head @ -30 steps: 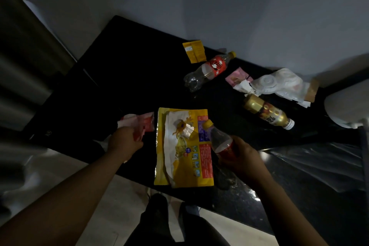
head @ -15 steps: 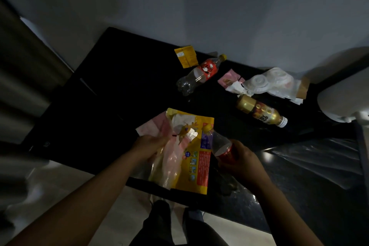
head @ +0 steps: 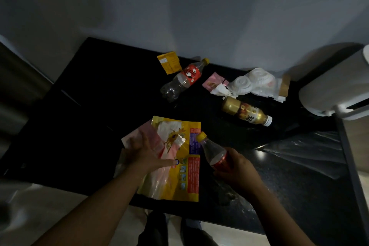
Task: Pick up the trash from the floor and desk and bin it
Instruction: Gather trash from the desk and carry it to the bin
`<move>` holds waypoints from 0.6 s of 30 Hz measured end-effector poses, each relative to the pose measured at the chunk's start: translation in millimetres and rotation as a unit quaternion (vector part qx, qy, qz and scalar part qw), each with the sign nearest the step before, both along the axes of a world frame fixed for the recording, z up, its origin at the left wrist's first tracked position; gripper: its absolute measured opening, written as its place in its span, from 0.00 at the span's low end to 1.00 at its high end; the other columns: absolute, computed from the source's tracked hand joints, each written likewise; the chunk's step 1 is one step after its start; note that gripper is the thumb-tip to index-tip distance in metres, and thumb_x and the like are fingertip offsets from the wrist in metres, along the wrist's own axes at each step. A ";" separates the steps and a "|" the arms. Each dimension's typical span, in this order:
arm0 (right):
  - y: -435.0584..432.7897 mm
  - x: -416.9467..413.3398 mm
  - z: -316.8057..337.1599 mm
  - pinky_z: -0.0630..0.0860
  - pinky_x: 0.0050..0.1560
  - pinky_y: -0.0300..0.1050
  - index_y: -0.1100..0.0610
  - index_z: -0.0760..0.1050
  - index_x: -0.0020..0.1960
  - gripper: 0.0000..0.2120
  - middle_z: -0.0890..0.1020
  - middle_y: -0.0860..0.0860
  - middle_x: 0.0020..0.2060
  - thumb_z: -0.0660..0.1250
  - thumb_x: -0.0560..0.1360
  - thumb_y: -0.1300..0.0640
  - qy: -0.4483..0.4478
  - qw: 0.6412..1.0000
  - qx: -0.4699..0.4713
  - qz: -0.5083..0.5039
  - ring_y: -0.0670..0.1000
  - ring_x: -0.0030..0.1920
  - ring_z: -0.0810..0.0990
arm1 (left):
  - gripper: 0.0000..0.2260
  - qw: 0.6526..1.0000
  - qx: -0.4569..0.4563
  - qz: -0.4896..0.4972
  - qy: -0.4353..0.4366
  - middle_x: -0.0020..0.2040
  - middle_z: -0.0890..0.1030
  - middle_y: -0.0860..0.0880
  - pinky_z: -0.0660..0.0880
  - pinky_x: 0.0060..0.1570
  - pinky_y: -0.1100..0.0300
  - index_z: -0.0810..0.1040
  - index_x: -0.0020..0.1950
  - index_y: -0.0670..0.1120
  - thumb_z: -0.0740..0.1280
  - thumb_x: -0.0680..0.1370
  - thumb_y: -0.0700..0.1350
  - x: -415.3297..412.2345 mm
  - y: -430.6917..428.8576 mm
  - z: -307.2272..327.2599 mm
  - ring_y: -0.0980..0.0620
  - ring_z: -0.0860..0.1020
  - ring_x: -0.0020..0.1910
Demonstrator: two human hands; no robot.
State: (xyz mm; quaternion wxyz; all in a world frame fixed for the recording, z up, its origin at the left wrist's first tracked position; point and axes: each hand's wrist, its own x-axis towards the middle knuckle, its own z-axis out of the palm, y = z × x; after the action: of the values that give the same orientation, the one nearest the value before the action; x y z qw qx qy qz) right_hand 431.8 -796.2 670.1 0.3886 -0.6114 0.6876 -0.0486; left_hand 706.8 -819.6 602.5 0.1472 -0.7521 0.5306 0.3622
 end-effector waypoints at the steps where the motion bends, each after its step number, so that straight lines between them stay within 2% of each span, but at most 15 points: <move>1: 0.4 -0.8 -0.8 0.75 0.53 0.43 0.46 0.64 0.69 0.34 0.74 0.48 0.62 0.75 0.67 0.52 0.003 1.000 -0.001 -0.001 0.48 0.57 0.74 | 0.62 1.000 -0.004 0.023 -0.005 0.74 0.27 0.43 0.52 0.73 0.37 0.33 0.76 0.53 0.66 0.57 0.77 -5.8 0.7 -3.4 0.34 0.34 0.74; 5: 3.5 -6.0 -3.9 0.76 0.53 0.44 0.46 0.64 0.69 0.34 0.75 0.49 0.61 0.75 0.67 0.51 0.002 1.000 -0.001 -0.015 0.48 0.56 0.75 | 0.64 0.985 -0.074 0.151 -0.043 0.76 0.34 0.43 0.61 0.69 0.37 0.28 0.74 0.51 0.76 0.61 0.65 -25.0 9.1 -4.0 0.33 0.45 0.75; 8: 5.1 -12.1 -5.6 0.75 0.51 0.43 0.46 0.65 0.68 0.34 0.76 0.48 0.60 0.76 0.67 0.51 0.004 1.000 -0.005 -0.020 0.48 0.55 0.76 | 0.61 0.982 -0.082 0.165 -0.042 0.76 0.39 0.42 0.67 0.66 0.40 0.33 0.76 0.50 0.77 0.63 0.60 -30.6 8.5 -1.3 0.33 0.51 0.74; 12: 8.2 -19.4 -9.6 0.75 0.50 0.43 0.46 0.66 0.68 0.34 0.77 0.49 0.59 0.76 0.66 0.52 0.002 0.999 -0.004 -0.033 0.47 0.54 0.76 | 0.57 0.978 -0.103 0.178 -0.036 0.72 0.52 0.41 0.72 0.60 0.43 0.42 0.77 0.52 0.79 0.62 0.55 -35.4 8.6 4.4 0.36 0.58 0.69; 18: 11.2 -26.4 -14.7 0.73 0.48 0.40 0.46 0.65 0.68 0.35 0.76 0.49 0.60 0.77 0.66 0.53 -0.012 0.999 0.005 -0.042 0.47 0.54 0.75 | 0.52 0.977 -0.084 0.192 -0.043 0.70 0.54 0.40 0.74 0.57 0.49 0.48 0.77 0.50 0.78 0.64 0.53 -42.8 6.7 9.8 0.37 0.61 0.65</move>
State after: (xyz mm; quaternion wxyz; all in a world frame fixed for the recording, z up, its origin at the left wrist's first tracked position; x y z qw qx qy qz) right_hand 405.4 -785.0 655.5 0.3975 -0.5794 0.7082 -0.0686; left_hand 664.1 -812.9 612.3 0.0340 -0.8645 0.3981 0.3051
